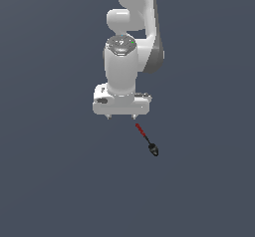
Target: Pick up the object and move it to a goal position.
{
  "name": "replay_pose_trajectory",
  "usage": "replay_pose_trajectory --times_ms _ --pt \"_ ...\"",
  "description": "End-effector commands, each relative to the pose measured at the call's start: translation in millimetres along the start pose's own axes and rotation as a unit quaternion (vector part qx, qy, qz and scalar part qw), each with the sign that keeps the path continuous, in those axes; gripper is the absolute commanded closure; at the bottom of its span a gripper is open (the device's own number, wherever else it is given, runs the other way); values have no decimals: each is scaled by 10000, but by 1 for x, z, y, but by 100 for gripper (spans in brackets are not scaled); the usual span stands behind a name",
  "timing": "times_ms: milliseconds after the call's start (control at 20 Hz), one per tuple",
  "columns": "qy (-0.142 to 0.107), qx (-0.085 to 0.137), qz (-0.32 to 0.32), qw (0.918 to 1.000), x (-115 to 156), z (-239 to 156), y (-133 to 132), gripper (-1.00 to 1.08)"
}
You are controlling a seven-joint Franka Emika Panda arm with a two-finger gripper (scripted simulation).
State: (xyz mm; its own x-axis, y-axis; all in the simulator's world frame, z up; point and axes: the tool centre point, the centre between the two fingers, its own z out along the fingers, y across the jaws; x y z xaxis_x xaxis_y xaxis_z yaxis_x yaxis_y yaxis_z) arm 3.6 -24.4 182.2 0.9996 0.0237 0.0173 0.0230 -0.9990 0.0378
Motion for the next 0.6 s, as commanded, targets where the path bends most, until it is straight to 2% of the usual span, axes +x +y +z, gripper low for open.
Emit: replay_pose_trajectory --times_ms 0,400,550 --pt "0 0 0 10000 0 0 0 -92" --pt "-222 109 -130 9996 -11 21 -11 -92" --pt "-231 113 -136 9996 -11 22 -12 -92"
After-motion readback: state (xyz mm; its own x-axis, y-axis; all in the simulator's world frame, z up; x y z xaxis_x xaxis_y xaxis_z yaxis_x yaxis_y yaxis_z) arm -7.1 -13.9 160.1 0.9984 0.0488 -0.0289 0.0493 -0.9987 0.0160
